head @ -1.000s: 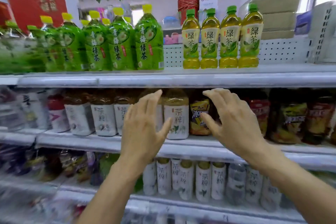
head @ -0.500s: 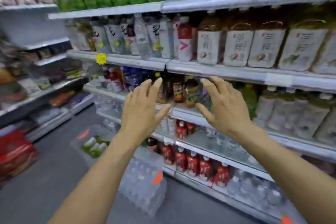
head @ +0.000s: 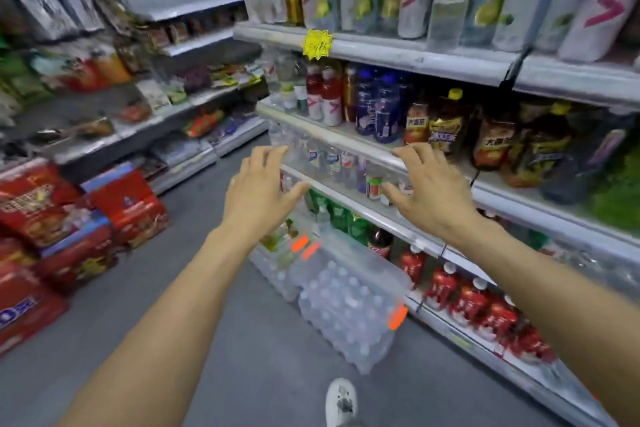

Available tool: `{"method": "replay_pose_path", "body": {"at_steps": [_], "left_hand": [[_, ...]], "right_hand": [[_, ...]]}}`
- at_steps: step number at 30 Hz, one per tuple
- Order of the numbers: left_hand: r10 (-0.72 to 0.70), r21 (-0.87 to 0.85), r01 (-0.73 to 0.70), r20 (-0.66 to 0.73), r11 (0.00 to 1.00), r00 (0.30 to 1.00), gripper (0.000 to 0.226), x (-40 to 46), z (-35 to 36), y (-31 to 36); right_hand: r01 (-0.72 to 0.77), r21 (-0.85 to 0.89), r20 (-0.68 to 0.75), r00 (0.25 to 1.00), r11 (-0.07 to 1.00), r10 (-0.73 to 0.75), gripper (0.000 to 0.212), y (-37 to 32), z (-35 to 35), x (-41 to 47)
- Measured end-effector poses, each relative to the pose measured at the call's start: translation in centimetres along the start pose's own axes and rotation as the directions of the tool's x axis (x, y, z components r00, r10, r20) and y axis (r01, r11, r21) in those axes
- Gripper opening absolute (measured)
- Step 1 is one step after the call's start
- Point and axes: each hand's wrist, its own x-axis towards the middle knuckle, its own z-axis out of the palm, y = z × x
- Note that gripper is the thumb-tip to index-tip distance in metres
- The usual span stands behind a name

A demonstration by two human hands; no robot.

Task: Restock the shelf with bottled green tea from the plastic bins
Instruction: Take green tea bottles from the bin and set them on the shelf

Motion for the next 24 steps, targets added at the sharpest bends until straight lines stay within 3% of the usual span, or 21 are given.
{"method": "replay_pose_path", "body": {"at_steps": [4, 7, 15, 20, 24], "left_hand": [[-0.059, -0.034, 0.061, 0.059, 0.998, 0.997, 0.065, 5.3, 3.2, -6.3], [-0.111, -0.059, 0.124, 0.179, 0.991, 0.977, 0.065, 10.0, 6.2, -11.3], [-0.209, -0.140, 0.288, 0.412, 0.947, 0.887, 0.060, 18.4, 13.5, -22.7], [-0.234, -0.106, 0.351, 0.565, 0.930, 0.791, 0.059, 23.4, 20.2, -31.8], [-0.179, -0.088, 0.322, 0.679, 0.943, 0.712, 0.068, 28.1, 26.7, -38.4]], "right_hand": [[-0.034, 0.053, 0.116, 0.993, 0.998, 0.028, 0.053, -1.9, 6.8, 6.4], [-0.080, 0.076, 0.211, 0.975, 0.994, 0.063, 0.054, -3.0, 12.5, 11.5], [-0.228, 0.099, 0.470, 0.869, 0.968, 0.157, 0.048, -6.5, 24.2, 20.3], [-0.352, 0.105, 0.588, 0.777, 0.930, 0.227, 0.050, -8.7, 34.3, 24.6], [-0.504, 0.099, 0.661, 0.678, 0.858, 0.322, 0.047, -10.5, 43.7, 27.2]]}}
